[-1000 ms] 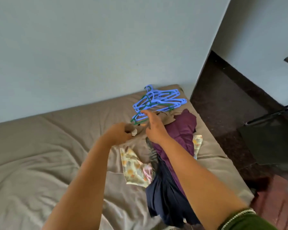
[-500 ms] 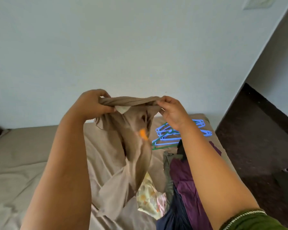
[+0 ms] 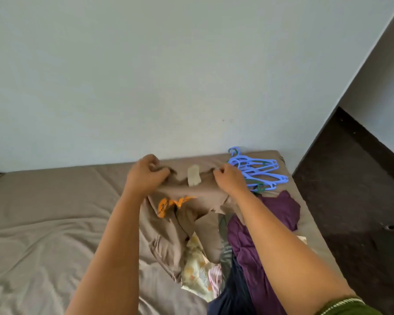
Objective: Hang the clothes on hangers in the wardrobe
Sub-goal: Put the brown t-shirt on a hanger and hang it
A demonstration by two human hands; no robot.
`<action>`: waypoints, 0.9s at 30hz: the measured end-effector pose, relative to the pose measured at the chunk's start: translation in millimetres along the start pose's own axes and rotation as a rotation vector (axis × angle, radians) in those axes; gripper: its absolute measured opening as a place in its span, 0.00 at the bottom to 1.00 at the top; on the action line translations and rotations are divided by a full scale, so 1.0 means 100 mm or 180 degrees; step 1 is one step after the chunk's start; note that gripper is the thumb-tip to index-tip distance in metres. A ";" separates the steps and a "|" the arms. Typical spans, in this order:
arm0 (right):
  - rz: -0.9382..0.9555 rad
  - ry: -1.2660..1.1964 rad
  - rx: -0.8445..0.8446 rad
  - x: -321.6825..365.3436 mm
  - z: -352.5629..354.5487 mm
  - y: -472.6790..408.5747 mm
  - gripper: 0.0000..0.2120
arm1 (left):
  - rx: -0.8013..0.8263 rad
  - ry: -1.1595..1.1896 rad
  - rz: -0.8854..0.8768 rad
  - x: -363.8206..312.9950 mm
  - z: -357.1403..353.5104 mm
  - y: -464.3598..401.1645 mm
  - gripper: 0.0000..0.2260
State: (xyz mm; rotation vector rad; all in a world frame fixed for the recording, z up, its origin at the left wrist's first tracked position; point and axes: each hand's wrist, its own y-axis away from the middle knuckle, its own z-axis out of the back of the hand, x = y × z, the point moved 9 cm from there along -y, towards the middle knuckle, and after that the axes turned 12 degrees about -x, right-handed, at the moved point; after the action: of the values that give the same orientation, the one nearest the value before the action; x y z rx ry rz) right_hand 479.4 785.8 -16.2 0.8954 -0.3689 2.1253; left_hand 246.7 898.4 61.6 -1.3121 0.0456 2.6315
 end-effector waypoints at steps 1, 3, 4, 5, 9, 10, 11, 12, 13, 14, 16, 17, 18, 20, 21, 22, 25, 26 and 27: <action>-0.0173 0.0152 0.0294 -0.28 -0.21 -0.01 0.10 | 0.0261 -0.0511 -0.0135 0.09 -0.22 0.01 0.11; -0.0552 0.0212 0.0710 -0.82 -0.55 -0.03 0.07 | 0.0493 -0.1132 -0.0349 0.30 -0.61 0.00 0.14; -0.0673 0.0232 0.0805 -1.05 -0.68 -0.07 0.05 | 0.0434 -0.1217 -0.0355 0.40 -0.77 -0.01 0.13; -0.0710 0.0296 0.0884 -1.24 -0.81 -0.14 0.06 | 0.0398 -0.1186 -0.0315 0.48 -0.94 0.00 0.12; -0.0416 0.0935 0.1311 -1.83 -1.48 -0.55 0.18 | 0.0259 -0.1082 -0.0084 0.87 -1.60 -0.03 0.10; -0.0393 0.1068 0.1324 -1.96 -1.62 -0.66 0.20 | 0.0152 -0.1133 -0.0121 0.97 -1.70 -0.07 0.11; -0.0388 0.1163 0.1298 -2.08 -1.75 -0.79 0.21 | 0.0080 -0.1209 -0.0180 1.06 -1.78 -0.11 0.11; -0.0364 0.1245 0.1240 -2.19 -1.87 -0.91 0.22 | 0.0047 -0.1257 -0.0207 1.18 -1.86 -0.14 0.11; -0.0293 0.1334 0.1209 -2.27 -1.99 -1.03 0.24 | 0.0032 -0.1262 -0.0215 1.32 -1.93 -0.17 0.11; -0.0207 0.1435 0.1223 -2.35 -2.12 -1.12 0.26 | 0.0001 -0.1237 -0.0211 1.45 -1.98 -0.20 0.12; 0.0096 0.1659 0.1250 -2.48 -2.41 -1.31 0.25 | -0.0128 -0.1200 -0.0253 1.69 -2.03 -0.23 0.14; 0.0272 0.1754 0.1244 -2.53 -2.55 -1.37 0.22 | -0.0161 -0.1184 -0.0301 1.79 -2.06 -0.25 0.15; 0.0447 0.1865 0.1223 -2.58 -2.69 -1.42 0.20 | -0.0178 -0.1169 -0.0350 1.87 -2.09 -0.26 0.17; 0.0744 0.2057 0.1197 -2.66 -2.98 -1.46 0.17 | -0.0184 -0.1198 -0.0316 2.04 -2.14 -0.29 0.19; 0.0878 0.2171 0.1200 -2.70 -3.11 -1.46 0.17 | -0.0187 -0.1204 -0.0209 2.13 -2.15 -0.30 0.20; 0.1026 0.2323 0.1164 -2.71 -3.20 -1.47 0.17 | -0.0206 -0.1190 -0.0065 2.21 -2.15 -0.32 0.20; 0.1461 0.2822 0.1056 -2.62 -3.35 -1.51 0.16 | -0.0259 -0.0985 0.0332 2.40 -2.13 -0.34 0.24; 0.1584 0.2911 0.1064 -2.57 -3.37 -1.51 0.16 | -0.0229 -0.0866 0.0420 2.43 -2.12 -0.34 0.24; 0.1706 0.2929 0.1055 -2.49 -3.38 -1.51 0.16 | -0.0184 -0.0713 0.0498 2.45 -2.11 -0.35 0.23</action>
State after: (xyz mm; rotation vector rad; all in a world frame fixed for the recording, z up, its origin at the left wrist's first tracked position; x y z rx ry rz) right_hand 543.0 921.5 -435.9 -0.1208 0.2616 2.8707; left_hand 276.0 948.1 -258.6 -1.0614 0.0405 2.9167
